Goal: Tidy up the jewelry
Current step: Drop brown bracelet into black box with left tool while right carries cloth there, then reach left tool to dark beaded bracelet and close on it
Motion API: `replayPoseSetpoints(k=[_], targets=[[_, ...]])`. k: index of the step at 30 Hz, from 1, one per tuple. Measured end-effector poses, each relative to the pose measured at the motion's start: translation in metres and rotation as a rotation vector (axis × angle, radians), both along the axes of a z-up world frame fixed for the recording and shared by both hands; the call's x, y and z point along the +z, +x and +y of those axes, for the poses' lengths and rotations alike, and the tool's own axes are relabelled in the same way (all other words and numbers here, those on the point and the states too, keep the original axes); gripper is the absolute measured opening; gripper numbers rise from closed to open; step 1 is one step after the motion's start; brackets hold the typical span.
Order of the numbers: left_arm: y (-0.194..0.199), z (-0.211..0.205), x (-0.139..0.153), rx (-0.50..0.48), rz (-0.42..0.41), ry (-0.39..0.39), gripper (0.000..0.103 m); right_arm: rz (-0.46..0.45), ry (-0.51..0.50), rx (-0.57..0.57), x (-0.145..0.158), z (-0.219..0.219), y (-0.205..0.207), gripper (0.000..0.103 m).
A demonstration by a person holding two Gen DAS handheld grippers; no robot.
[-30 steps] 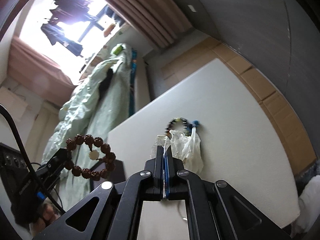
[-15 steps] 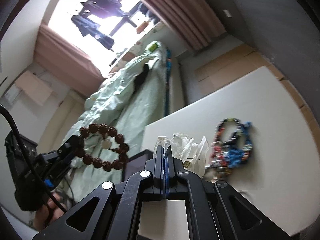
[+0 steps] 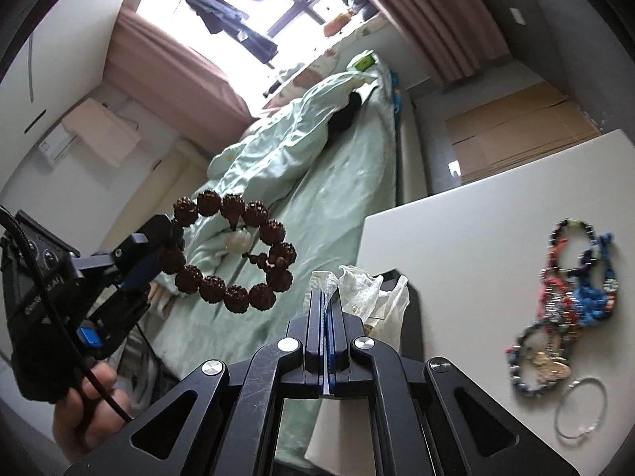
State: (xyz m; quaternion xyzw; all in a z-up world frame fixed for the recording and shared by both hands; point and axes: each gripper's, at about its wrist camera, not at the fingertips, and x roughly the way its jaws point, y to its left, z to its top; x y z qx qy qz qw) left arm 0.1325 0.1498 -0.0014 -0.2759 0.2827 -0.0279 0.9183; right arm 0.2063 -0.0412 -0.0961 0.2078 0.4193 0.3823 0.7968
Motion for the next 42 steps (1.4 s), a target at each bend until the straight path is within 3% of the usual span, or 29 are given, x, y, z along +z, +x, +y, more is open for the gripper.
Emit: replayPoseSetpoints(k=[3,4,5,7,18,21,22,23,25,26,28,42], targets=[[0.001,0.003,-0.005,-0.004,0.019,0.002,0.02,0.04,-0.056,0.04,-0.011,0.017,0.006,0.005],[0.002,0.002,-0.007,-0.009,0.028,0.004,0.02,0.053,-0.077,0.049,-0.015,0.02,0.007,0.012],[0.004,0.002,-0.009,-0.016,0.039,0.006,0.02,0.064,-0.097,0.049,-0.018,0.022,0.007,0.028],[0.008,0.0,-0.016,-0.031,0.066,0.01,0.02,0.05,-0.119,0.027,-0.017,0.018,0.005,0.05],[0.023,-0.017,-0.042,-0.073,0.186,0.048,0.02,-0.006,-0.211,-0.072,-0.002,-0.032,-0.006,0.052],[0.03,-0.018,-0.05,-0.043,0.259,0.078,0.041,-0.014,-0.228,-0.088,0.001,-0.048,-0.007,0.052],[0.032,-0.017,-0.054,-0.025,0.284,0.091,0.056,-0.011,-0.226,-0.093,0.001,-0.053,-0.006,0.052],[0.033,-0.016,-0.056,-0.014,0.289,0.096,0.06,-0.008,-0.228,-0.102,0.001,-0.061,-0.006,0.052],[0.032,-0.017,-0.056,-0.014,0.286,0.094,0.06,0.007,-0.245,-0.127,-0.001,-0.075,-0.003,0.055],[0.032,-0.019,-0.056,-0.023,0.282,0.094,0.06,0.015,-0.253,-0.142,-0.002,-0.082,-0.002,0.063],[0.034,-0.026,-0.056,-0.041,0.281,0.109,0.06,0.022,-0.263,-0.171,-0.003,-0.095,-0.002,0.068],[0.047,-0.103,-0.065,-0.252,0.283,0.21,0.06,0.119,-0.368,-0.243,-0.024,-0.148,0.002,0.068]])
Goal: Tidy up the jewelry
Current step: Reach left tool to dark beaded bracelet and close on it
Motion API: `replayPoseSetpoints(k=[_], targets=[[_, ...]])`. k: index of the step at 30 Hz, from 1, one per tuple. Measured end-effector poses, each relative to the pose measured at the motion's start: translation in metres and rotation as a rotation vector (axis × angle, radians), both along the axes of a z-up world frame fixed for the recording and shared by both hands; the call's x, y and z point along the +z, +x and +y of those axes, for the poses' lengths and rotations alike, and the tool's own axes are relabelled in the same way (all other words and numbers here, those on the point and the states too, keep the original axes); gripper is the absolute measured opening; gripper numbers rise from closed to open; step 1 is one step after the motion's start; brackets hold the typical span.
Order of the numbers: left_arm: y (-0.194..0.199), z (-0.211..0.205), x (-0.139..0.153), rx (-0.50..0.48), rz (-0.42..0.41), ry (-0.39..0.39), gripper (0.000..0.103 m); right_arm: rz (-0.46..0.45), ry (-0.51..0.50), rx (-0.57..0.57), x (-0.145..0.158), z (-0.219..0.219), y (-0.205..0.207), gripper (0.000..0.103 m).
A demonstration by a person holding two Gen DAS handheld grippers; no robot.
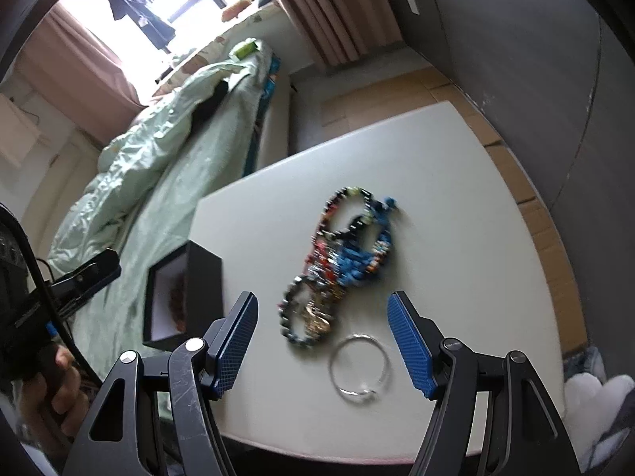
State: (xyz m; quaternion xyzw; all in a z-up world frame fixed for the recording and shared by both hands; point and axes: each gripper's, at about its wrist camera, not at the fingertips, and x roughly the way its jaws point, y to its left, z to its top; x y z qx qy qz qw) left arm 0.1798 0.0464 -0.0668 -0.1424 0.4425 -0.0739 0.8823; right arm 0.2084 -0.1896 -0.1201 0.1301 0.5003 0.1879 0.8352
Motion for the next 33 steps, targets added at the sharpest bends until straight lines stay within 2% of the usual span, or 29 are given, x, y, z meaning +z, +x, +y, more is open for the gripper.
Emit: replayPoseSetpoints(k=[10,12,14,18,20,27,30,33], targets=[[0.01,-0.048,-0.034,-0.133,0.072,0.072,0.059,0.015,-0.066,-0.002,-0.009,-0.025,-0.002,0.068],[0.01,-0.052,-0.039,-0.143,0.082,0.083,0.056,0.015,-0.081,0.01,-0.011,-0.029,-0.003,0.068],[0.011,-0.055,-0.045,-0.143,0.095,0.087,0.047,0.003,-0.111,0.032,-0.011,-0.029,-0.006,0.068],[0.016,-0.063,-0.061,-0.161,0.143,0.088,0.038,0.009,-0.155,0.085,-0.018,-0.027,-0.011,0.068],[0.019,-0.066,-0.07,-0.152,0.17,0.094,0.031,0.021,-0.169,0.095,-0.022,-0.027,-0.012,0.068],[0.029,-0.081,-0.095,-0.146,0.243,0.125,0.027,0.025,-0.191,0.114,-0.026,-0.027,-0.016,0.068],[0.033,-0.085,-0.108,-0.138,0.28,0.153,0.021,0.03,-0.211,0.14,-0.03,-0.022,-0.018,0.068],[0.032,-0.085,-0.108,-0.127,0.266,0.164,0.02,0.037,-0.248,0.169,-0.034,-0.017,-0.019,0.068]])
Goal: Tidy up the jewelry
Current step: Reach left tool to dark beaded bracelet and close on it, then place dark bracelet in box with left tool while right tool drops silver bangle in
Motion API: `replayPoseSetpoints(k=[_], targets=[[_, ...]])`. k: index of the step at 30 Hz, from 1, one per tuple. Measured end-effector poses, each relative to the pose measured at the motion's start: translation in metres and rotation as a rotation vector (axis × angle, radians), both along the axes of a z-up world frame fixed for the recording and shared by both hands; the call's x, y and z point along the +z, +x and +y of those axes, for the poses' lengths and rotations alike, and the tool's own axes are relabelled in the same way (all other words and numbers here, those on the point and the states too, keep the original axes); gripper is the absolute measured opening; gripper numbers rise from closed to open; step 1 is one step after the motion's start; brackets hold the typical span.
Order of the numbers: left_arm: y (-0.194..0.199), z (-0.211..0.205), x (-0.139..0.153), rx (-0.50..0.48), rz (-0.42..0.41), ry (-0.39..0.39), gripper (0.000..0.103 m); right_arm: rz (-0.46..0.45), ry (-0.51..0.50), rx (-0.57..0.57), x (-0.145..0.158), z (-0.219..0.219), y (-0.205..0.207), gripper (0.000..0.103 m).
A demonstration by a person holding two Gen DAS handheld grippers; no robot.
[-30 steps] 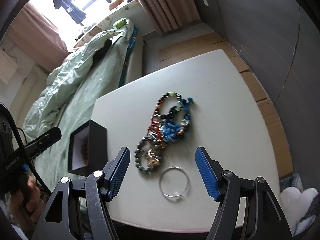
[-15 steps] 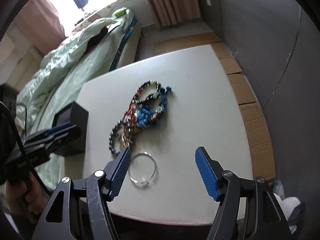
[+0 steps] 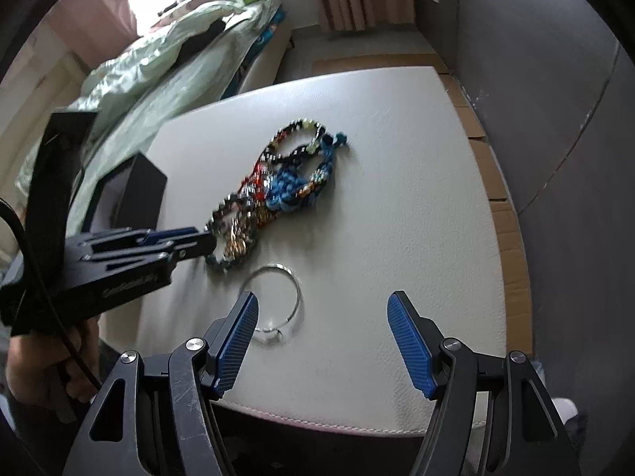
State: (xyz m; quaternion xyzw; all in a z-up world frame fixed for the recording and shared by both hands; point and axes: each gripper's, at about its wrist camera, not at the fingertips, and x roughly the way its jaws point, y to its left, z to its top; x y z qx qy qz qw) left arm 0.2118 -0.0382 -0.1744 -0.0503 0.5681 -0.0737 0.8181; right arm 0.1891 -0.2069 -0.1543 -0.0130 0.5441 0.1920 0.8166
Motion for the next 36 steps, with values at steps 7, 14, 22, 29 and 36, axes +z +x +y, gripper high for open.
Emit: replayPoseSetpoints(k=[7,14,22,29,36], targets=[[-0.005,-0.002,-0.001,0.001,-0.026,0.033,0.009,0.012,-0.061,0.066,-0.013,0.013,-0.005,0.068],[-0.015,0.013,0.025,0.027,-0.093,-0.066,0.009,-0.007,-0.063,0.125,-0.016,0.032,-0.007,0.068],[-0.024,0.025,0.051,0.045,-0.15,-0.133,0.009,-0.022,-0.1,0.189,-0.022,0.047,-0.013,0.068],[-0.038,0.043,0.067,0.072,-0.197,-0.171,0.009,-0.039,-0.132,0.201,-0.031,0.06,-0.013,0.068],[-0.055,0.063,0.088,0.1,-0.263,-0.212,0.009,-0.086,-0.182,0.224,-0.03,0.068,-0.018,0.055]])
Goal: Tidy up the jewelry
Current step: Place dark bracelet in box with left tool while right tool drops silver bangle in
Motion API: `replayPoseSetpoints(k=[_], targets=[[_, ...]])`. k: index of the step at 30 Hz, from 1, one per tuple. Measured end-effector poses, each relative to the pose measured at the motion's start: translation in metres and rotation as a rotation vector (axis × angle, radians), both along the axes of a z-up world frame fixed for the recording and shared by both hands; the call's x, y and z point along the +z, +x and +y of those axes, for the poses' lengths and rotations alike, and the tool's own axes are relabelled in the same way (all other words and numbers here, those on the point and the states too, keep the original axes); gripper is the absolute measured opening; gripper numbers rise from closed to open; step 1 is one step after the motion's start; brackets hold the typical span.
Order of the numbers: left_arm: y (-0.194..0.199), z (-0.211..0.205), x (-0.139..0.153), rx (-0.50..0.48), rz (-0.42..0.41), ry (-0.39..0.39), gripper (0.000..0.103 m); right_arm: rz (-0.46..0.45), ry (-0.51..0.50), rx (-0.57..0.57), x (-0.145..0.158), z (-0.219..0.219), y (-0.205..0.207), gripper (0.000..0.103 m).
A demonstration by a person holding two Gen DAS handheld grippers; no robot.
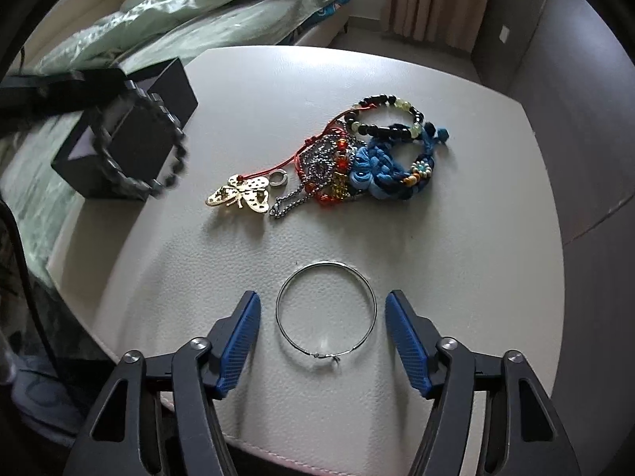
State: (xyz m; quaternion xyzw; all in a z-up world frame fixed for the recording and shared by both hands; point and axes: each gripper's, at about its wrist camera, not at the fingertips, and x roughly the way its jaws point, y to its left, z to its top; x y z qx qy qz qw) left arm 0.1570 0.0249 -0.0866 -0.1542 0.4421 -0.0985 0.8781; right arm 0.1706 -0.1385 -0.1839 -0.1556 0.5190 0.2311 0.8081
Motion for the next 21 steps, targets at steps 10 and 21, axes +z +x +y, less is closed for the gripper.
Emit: replayPoseSetpoints(k=[10,21], targets=[[-0.018,0.028,0.029,0.058,-0.09,-0.06,0.009,0.034,0.094,-0.038,0.012,-0.011,0.002,0.051],[-0.024,0.072,0.04,0.15,-0.127,-0.086,0.009,-0.019,0.219,-0.061,0.042,0.004,-0.001,0.051]])
